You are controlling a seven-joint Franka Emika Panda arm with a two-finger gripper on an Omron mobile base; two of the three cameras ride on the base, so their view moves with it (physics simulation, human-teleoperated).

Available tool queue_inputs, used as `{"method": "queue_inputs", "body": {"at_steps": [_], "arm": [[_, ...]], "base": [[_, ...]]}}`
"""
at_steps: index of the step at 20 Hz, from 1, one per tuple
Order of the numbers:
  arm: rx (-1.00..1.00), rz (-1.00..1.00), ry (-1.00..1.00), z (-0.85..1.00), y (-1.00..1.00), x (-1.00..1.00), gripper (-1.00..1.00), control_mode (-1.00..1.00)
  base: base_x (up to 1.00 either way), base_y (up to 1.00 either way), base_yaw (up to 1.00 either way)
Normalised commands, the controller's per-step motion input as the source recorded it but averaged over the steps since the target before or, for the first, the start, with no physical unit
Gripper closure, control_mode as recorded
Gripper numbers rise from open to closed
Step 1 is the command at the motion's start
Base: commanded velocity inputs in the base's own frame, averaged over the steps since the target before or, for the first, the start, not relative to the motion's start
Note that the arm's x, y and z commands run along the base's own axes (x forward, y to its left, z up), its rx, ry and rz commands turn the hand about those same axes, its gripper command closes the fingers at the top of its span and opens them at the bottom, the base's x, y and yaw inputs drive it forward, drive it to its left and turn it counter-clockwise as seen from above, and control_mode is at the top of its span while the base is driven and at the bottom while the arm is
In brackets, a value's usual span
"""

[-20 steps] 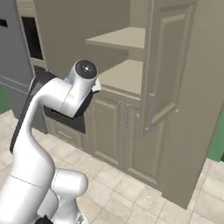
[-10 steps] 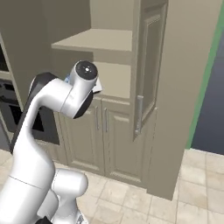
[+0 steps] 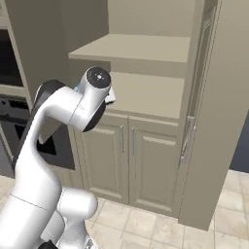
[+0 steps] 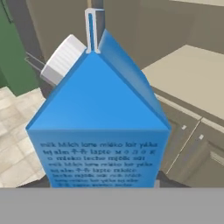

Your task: Pick the milk from the counter and place it in the open cabinet.

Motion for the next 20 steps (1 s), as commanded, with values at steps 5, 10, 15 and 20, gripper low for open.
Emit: {"method": "queue_inputs", "body": {"at_steps": [5,10,15,20], "arm": [[0.0,0.0,0.0,0.0,0.0,0.0,1.0,1.0],[0.0,0.0,0.0,0.0,0.0,0.0,1.0,1.0],[0.0,0.0,0.0,0.0,0.0,0.0,1.0,1.0],[0.0,0.0,0.0,0.0,0.0,0.0,1.0,1.0]], "base": [[0.3,0.0,-0.31],[0.43,0.09,-0.42],[0.61,0.33,-0.4],[0.81,0.3,-0.21]]}}
